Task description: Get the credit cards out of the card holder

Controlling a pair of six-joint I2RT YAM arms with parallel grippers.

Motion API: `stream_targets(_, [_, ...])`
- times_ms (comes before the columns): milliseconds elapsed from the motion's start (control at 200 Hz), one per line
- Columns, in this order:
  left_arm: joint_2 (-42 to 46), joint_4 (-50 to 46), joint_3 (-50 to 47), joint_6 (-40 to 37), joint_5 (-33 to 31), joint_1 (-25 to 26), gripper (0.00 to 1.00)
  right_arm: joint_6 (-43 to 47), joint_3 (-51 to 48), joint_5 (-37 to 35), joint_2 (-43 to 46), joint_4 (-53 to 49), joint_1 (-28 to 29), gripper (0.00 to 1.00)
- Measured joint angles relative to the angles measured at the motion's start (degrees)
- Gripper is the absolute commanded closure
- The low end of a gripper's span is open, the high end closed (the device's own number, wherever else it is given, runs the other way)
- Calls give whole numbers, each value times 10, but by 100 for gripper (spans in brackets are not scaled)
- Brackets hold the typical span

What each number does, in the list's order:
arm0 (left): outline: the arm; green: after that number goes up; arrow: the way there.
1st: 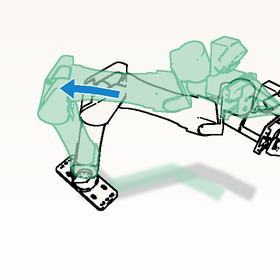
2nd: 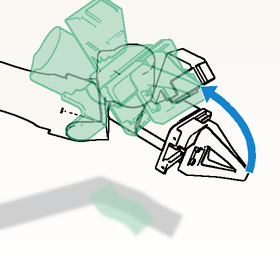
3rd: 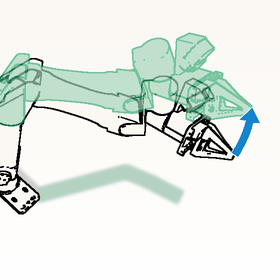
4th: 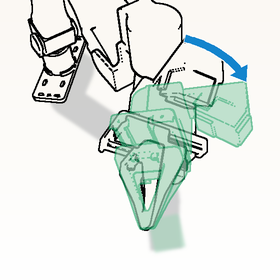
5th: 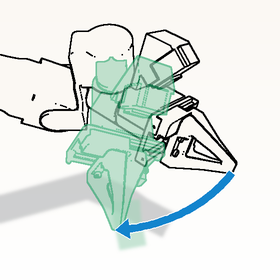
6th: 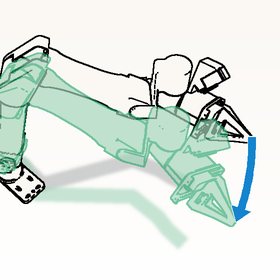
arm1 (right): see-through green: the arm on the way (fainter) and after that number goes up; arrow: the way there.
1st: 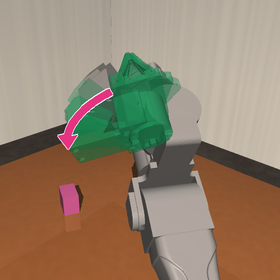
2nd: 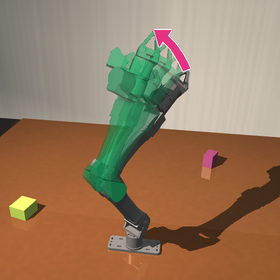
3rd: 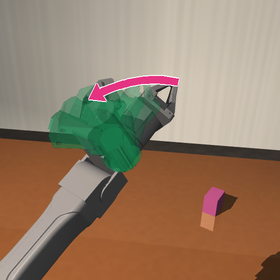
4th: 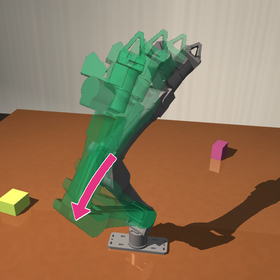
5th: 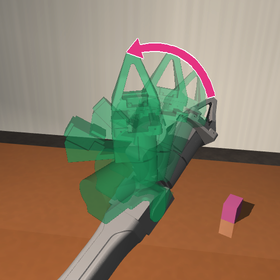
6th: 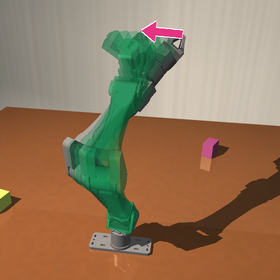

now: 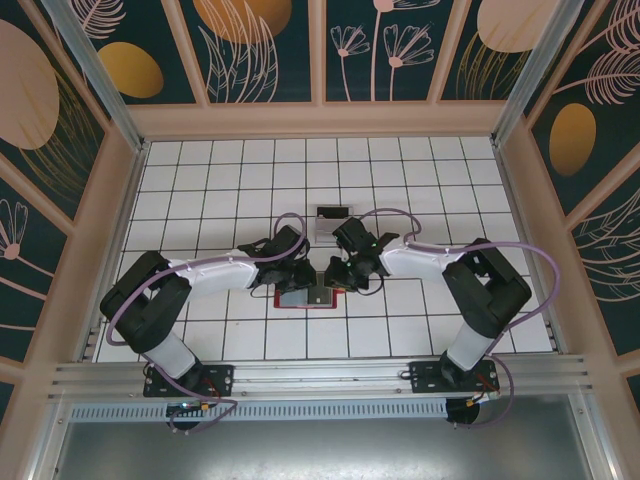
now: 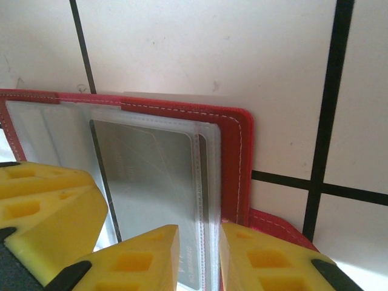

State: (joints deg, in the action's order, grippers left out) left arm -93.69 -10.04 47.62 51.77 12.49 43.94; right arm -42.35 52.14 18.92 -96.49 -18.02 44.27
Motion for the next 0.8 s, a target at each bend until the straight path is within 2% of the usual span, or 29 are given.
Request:
stream_targets(160, [0,0,-9,0,-5,-4,80,0,3,3,-17,4,1,75])
stream_targets(355, [3,0,-15,0,-9,-9,80,0,5,4,-24,15,3,81])
stream_targets(801, [5,-21,-15,-5,-36,-9,86,0,5,4,-25,18,4,86])
